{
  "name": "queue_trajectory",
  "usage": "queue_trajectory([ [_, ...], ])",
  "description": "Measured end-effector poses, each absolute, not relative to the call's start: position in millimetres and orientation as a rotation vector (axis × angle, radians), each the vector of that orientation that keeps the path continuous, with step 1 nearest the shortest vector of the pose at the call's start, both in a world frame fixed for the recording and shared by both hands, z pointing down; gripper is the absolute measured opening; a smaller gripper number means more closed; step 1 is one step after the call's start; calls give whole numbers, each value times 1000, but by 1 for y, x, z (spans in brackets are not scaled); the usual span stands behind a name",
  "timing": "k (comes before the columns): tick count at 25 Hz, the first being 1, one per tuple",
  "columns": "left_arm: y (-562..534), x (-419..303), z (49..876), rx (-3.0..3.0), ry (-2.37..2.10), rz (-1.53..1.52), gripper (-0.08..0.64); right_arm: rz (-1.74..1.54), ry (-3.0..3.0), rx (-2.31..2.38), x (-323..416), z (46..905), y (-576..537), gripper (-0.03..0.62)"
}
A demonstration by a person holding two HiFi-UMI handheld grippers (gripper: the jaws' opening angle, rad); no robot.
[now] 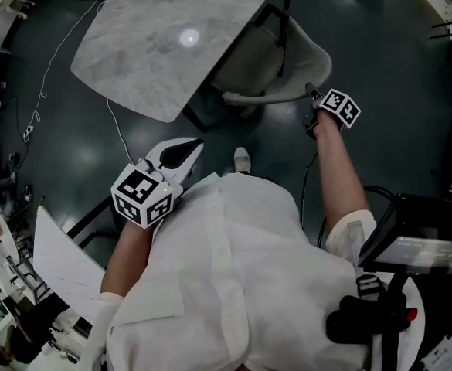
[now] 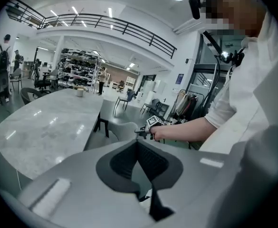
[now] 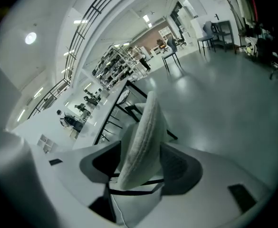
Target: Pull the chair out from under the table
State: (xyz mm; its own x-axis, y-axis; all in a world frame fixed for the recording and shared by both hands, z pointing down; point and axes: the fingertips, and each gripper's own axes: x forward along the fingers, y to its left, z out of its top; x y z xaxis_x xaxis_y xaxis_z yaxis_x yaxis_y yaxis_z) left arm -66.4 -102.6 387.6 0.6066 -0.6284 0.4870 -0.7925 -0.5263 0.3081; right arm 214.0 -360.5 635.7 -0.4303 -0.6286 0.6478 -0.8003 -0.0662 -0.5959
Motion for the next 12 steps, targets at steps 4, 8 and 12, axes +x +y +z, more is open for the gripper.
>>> queue_trajectory([
  [4,-116,-69,386,2295,-1182,440,8,1554,-1971,1547,214,662,-385,227],
  [8,-124,-66,386,2273,-1218,456,8,1597,-1927,1516,209,680,-401,227],
  [12,-130,-69,389,2254,-1257,465,8,1641,-1860,1540,208,697,-410,225],
])
